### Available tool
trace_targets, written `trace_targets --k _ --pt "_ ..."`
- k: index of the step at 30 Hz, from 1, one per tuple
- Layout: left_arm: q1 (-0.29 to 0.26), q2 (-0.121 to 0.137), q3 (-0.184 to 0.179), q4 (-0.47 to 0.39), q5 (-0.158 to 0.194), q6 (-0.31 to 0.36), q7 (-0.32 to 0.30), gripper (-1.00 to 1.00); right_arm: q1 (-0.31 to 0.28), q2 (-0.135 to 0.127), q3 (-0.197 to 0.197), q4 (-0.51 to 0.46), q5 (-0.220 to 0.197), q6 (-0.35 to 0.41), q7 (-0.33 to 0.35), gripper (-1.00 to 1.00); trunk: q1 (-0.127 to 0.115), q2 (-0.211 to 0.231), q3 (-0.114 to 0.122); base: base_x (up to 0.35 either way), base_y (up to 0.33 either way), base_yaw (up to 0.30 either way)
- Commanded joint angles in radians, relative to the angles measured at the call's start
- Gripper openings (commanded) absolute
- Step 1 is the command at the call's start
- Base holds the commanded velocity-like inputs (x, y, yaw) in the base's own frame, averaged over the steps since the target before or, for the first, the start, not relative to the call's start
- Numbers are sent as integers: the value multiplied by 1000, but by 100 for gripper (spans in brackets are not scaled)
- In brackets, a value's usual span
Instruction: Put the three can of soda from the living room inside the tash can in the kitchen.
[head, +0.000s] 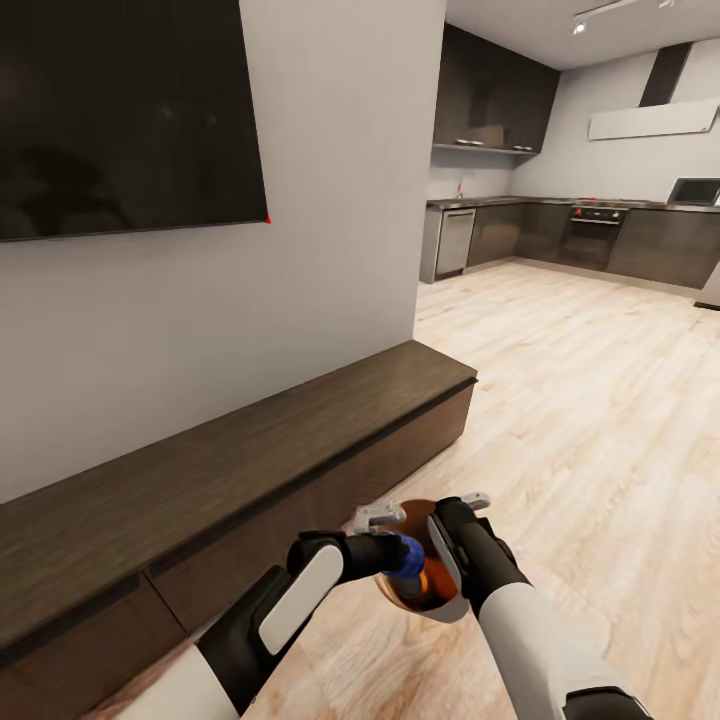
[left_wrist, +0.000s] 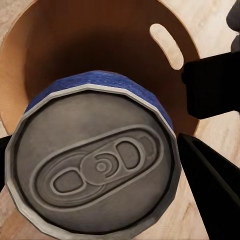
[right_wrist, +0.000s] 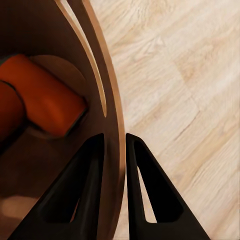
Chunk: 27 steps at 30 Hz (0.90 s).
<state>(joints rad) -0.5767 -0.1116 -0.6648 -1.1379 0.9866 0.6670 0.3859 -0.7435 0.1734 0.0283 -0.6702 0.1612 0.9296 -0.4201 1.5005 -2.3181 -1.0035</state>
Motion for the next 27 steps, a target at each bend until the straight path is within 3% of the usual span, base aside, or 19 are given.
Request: trace_targets --k 1,8,14,19,27 --pt "0 0 -18 6 -2 -11 -1 -100 0 1 2 -1 7 3 13 -100 0 0 0 0 0 0" --pt "-12 -7 -50 99 -3 -83 -16 -100 0 1 5 -2 7 8 38 -100 0 0 0 0 0 0" --pt "-15 -30 -53 196 -98 -120 -91 -100 0 1 7 -2 7 27 102 -100 0 0 0 0 0 0" --pt "-16 -38 -53 236 -125 -156 -122 -100 0 1 26 -4 7 54 129 -100 0 0 0 0 0 0" --pt "-17 -40 -53 282 -136 -189 -131 -100 0 1 33 -4 8 61 136 -100 0 0 0 0 0 0"
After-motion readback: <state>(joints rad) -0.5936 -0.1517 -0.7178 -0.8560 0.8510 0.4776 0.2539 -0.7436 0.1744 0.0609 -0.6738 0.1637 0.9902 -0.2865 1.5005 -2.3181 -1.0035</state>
